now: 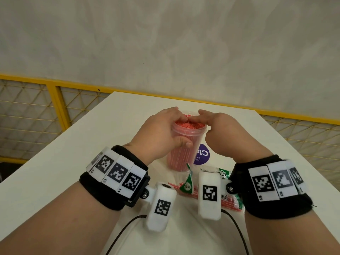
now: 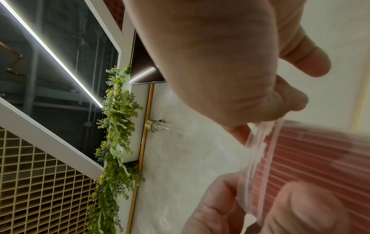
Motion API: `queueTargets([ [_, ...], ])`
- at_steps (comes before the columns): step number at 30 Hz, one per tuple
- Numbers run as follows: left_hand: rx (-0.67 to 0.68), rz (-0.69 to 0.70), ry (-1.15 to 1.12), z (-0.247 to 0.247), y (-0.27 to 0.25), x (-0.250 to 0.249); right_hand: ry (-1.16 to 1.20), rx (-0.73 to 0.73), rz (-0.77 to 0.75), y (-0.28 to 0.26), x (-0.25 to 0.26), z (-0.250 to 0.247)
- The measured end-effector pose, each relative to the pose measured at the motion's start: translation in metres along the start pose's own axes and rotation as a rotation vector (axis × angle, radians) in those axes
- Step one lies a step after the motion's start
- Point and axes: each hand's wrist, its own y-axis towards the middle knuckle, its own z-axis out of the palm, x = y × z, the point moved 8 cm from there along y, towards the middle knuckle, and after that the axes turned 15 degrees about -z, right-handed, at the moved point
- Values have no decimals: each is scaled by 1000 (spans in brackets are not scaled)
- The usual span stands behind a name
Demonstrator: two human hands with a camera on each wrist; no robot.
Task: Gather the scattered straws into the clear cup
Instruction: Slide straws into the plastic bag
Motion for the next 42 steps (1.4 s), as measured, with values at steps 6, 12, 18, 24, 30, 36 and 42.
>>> queueTargets([
  [6,1,-81,193,-10,-2,-1,9,-243,185,-25,-36,-31],
  [12,106,-160,389,-10,-26,10,-7,56,223,-49,-58,8],
  [18,456,-191,526,40,-64,36,49,199,151,-70,-50,62],
  [24,440,-162,367,40,-72,37,144,-13,-47,-72,-20,59],
  [30,397,-173,142,30,-75,38,318,-266,-102,-76,1,42],
  [36,411,-101,225,32,-77,31,219,-303,-171,-76,17,37],
  [42,422,-4,457,41,-82,25,171,-308,-231,-77,28,34],
])
